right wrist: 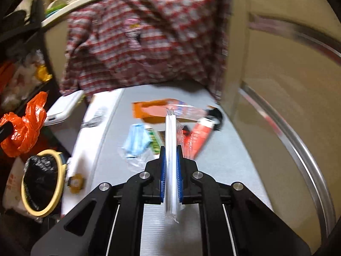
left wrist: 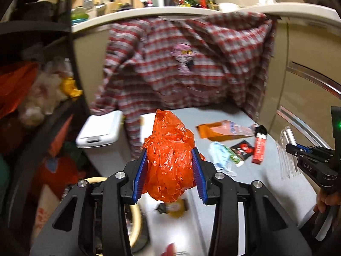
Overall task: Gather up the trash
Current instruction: 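Carry the orange bag and straws to the bin and open both grippers over it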
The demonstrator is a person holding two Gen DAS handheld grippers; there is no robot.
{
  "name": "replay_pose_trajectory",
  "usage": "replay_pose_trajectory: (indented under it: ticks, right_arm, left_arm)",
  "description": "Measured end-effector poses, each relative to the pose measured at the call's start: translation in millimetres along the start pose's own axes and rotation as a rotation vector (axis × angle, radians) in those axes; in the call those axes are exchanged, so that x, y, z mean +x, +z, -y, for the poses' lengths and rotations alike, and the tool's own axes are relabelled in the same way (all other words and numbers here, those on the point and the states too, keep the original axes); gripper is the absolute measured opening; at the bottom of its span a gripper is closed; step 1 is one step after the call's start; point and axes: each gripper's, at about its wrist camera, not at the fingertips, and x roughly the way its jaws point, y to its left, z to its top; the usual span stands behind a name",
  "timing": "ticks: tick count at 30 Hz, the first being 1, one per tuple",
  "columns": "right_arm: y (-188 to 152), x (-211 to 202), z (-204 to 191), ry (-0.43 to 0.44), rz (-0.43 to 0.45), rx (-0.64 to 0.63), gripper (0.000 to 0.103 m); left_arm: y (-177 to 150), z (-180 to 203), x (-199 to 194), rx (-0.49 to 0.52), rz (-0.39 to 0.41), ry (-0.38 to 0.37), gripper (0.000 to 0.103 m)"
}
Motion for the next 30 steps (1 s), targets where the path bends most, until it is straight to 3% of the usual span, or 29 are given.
replay_pose_trajectory:
  ticks: [10, 16, 25, 30]
  right_arm:
    - [2.3, -5.0, -118.7, 0.193, -0.004, -0.142, 0.009]
    - [-0.6, -5.8, -184.5, 0.291, -0.007, -0.23, 0.009]
    - [-10.9, 10.1, -259.9, 0.397, -0.051, -0.303, 0.009]
    - [-17.5, 16.3, -297.1, 0.456, -0.069, -0.339, 0.009]
  left_arm:
    - [-29.3, -92.5, -27.2, -0.113, -0.002, 0.125, 0.04]
    - [-54.9, -144.6, -27.0, -0.244, -0.03, 0.17, 0.04]
    - [-77.9, -193.3, -20.3, -0.354, -0.094, 0.212, 0.04]
    - [-83.7, -204.5, -14.8, -0.367, -0.119, 0.23, 0.04]
